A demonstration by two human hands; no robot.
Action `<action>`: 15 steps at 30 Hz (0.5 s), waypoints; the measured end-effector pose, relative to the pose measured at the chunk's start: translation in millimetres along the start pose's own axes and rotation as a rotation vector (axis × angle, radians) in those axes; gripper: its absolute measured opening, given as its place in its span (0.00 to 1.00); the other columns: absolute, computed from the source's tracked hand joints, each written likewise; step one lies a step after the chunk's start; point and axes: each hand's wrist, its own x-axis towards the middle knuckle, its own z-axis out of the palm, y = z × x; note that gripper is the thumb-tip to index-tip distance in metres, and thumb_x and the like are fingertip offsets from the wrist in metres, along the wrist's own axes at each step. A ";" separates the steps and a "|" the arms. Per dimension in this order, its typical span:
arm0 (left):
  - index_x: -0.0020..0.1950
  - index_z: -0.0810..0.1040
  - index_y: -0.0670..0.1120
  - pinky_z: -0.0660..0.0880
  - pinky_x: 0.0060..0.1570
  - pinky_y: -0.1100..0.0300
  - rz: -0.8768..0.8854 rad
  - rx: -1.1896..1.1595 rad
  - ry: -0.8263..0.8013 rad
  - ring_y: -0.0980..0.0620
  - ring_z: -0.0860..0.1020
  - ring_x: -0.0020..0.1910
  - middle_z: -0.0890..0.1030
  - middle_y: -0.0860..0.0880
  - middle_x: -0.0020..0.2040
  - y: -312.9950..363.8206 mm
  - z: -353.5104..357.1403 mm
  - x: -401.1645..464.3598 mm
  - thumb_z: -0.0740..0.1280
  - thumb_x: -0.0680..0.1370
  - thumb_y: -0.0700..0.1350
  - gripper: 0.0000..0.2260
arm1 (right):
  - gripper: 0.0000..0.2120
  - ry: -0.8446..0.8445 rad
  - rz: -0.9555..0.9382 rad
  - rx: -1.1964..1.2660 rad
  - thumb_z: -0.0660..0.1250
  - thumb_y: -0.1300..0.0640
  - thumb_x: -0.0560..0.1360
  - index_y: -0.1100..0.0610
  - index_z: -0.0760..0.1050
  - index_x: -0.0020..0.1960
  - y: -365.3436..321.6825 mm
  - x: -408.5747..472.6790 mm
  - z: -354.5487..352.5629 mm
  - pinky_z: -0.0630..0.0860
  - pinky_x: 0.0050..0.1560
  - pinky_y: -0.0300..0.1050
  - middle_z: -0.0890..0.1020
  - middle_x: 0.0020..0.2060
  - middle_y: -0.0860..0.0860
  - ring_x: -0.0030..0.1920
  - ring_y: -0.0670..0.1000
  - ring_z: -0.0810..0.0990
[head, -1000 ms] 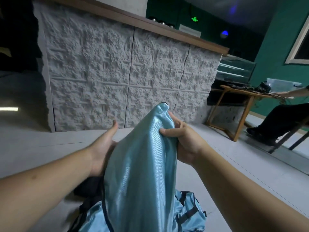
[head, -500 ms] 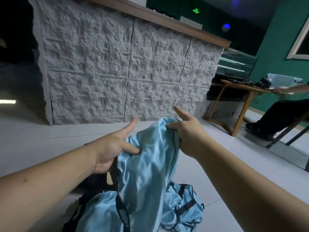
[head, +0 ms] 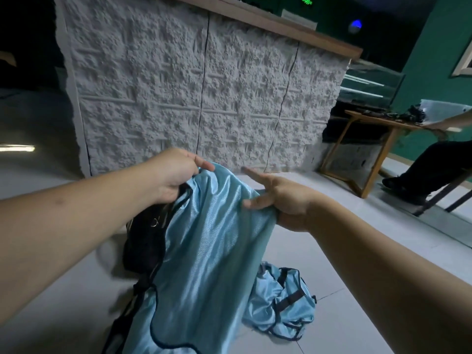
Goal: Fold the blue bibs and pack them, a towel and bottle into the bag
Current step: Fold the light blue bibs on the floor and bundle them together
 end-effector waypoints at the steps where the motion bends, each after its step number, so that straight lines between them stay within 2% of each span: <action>1: 0.46 0.81 0.36 0.81 0.28 0.54 -0.007 0.021 -0.010 0.44 0.83 0.29 0.82 0.32 0.47 -0.3 -2.3 0.5 0.55 0.78 0.23 0.17 | 0.36 0.004 0.006 -0.081 0.71 0.77 0.70 0.49 0.75 0.72 3.8 2.0 2.6 0.81 0.60 0.57 0.84 0.61 0.59 0.59 0.62 0.84; 3: 0.48 0.83 0.36 0.84 0.33 0.50 -0.024 0.104 -0.018 0.43 0.84 0.33 0.84 0.32 0.48 -0.7 -9.8 1.2 0.60 0.78 0.24 0.14 | 0.20 0.107 -0.021 -0.289 0.70 0.77 0.72 0.59 0.83 0.59 7.4 3.7 7.1 0.82 0.58 0.54 0.86 0.53 0.59 0.53 0.58 0.84; 5: 0.50 0.84 0.37 0.85 0.37 0.49 -0.032 0.248 -0.040 0.42 0.85 0.38 0.86 0.35 0.48 -1.6 -17.0 -2.8 0.68 0.78 0.29 0.08 | 0.08 0.220 -0.046 -0.469 0.71 0.73 0.74 0.62 0.84 0.46 9.4 2.7 8.6 0.81 0.53 0.50 0.85 0.43 0.57 0.45 0.55 0.82; 6: 0.51 0.85 0.39 0.84 0.39 0.49 -0.031 0.325 -0.057 0.42 0.86 0.40 0.87 0.38 0.48 -3.5 -20.4 -5.2 0.71 0.78 0.34 0.04 | 0.05 0.247 -0.055 -0.559 0.73 0.70 0.74 0.62 0.83 0.43 10.3 2.6 10.4 0.79 0.48 0.49 0.83 0.39 0.55 0.43 0.53 0.80; 7: 0.52 0.86 0.41 0.84 0.44 0.49 -0.022 0.418 -0.074 0.43 0.86 0.44 0.87 0.41 0.50 -6.1 -24.0 -6.6 0.74 0.78 0.42 0.06 | 0.06 0.273 -0.066 -0.651 0.74 0.67 0.74 0.60 0.82 0.40 10.6 2.4 12.9 0.75 0.44 0.47 0.81 0.36 0.53 0.40 0.52 0.77; 9: 0.50 0.87 0.44 0.80 0.58 0.46 0.029 0.634 -0.088 0.43 0.85 0.52 0.86 0.44 0.54 -11.2 -30.0 -12.7 0.77 0.70 0.62 0.22 | 0.10 0.307 -0.089 -0.781 0.76 0.62 0.74 0.58 0.80 0.35 12.8 3.2 19.8 0.68 0.38 0.44 0.77 0.33 0.51 0.36 0.50 0.73; 10: 0.48 0.87 0.44 0.78 0.62 0.47 0.059 0.738 -0.099 0.42 0.84 0.52 0.86 0.43 0.52 -14.2 -32.8 -13.8 0.75 0.64 0.71 0.31 | 0.11 0.312 -0.102 -0.814 0.76 0.60 0.74 0.58 0.79 0.35 15.2 4.2 24.1 0.67 0.35 0.43 0.76 0.32 0.51 0.34 0.50 0.72; 11: 0.47 0.86 0.43 0.77 0.61 0.50 0.078 0.836 -0.129 0.42 0.83 0.49 0.86 0.40 0.49 -18.8 -36.5 -12.0 0.73 0.59 0.78 0.39 | 0.11 0.314 -0.115 -0.847 0.75 0.58 0.75 0.60 0.79 0.36 17.5 5.2 27.3 0.67 0.33 0.41 0.76 0.31 0.51 0.33 0.49 0.71; 12: 0.46 0.85 0.42 0.76 0.55 0.52 0.067 0.910 -0.184 0.45 0.82 0.45 0.85 0.39 0.45 -23.4 -39.7 -11.4 0.73 0.56 0.80 0.42 | 0.12 0.312 -0.122 -0.876 0.75 0.58 0.75 0.61 0.78 0.37 21.1 6.7 29.8 0.66 0.31 0.40 0.75 0.31 0.52 0.32 0.49 0.70; 13: 0.46 0.85 0.42 0.77 0.50 0.53 0.042 0.965 -0.238 0.45 0.82 0.42 0.85 0.42 0.41 -27.1 -41.7 -15.0 0.76 0.56 0.77 0.39 | 0.13 0.312 -0.131 -0.894 0.74 0.58 0.75 0.62 0.77 0.36 25.0 7.9 31.4 0.65 0.29 0.39 0.74 0.30 0.52 0.30 0.49 0.69; 15: 0.46 0.87 0.46 0.82 0.44 0.55 -0.018 1.039 -0.332 0.47 0.86 0.41 0.87 0.48 0.40 -34.0 -42.0 -22.9 0.84 0.63 0.58 0.21 | 0.14 0.309 -0.145 -0.894 0.73 0.60 0.75 0.59 0.74 0.33 33.7 10.3 32.1 0.65 0.30 0.39 0.73 0.29 0.53 0.30 0.49 0.69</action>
